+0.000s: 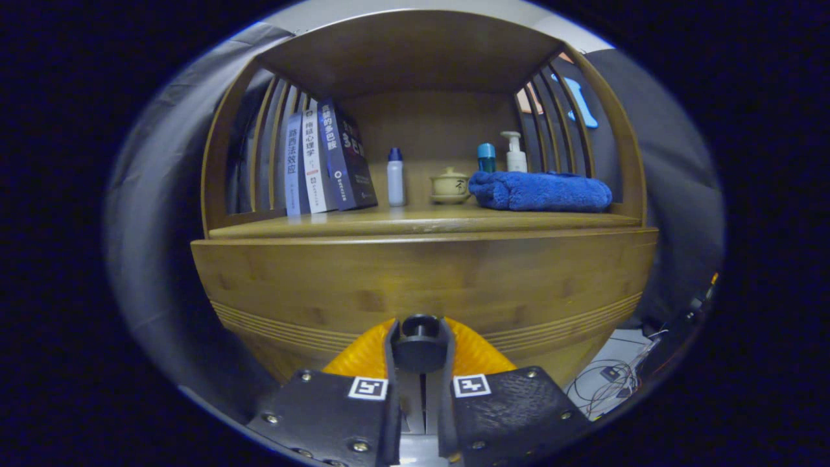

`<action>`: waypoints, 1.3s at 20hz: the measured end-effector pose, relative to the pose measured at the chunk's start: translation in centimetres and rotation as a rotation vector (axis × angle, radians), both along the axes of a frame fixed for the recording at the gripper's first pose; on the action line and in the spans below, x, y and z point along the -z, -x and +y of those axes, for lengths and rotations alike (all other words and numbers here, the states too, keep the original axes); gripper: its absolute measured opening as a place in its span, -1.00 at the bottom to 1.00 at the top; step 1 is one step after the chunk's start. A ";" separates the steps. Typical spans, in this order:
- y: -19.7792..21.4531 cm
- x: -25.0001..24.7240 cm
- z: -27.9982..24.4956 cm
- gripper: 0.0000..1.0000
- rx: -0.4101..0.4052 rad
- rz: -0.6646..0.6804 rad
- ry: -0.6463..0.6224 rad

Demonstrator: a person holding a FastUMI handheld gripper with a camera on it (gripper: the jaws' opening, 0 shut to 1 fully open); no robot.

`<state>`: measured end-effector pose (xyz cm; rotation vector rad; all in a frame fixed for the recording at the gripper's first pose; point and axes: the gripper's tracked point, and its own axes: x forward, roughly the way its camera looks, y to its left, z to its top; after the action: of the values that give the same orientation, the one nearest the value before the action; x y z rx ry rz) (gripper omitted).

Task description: Pull open the drawer, take out the items inside it, and place them on the countertop above the cabinet.

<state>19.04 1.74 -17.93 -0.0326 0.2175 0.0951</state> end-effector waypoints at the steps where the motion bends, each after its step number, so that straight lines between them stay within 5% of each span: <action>1: 1.2 0.0 0.0 -0.54 -0.005 0.004 0.003; 13: 13.0 -0.2 -1.0 -0.55 -0.009 -0.009 0.028; 26: 17.3 -0.3 -1.1 -0.55 0.003 -0.033 -0.008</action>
<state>1.75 0.68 -17.63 -0.0259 0.1839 0.0920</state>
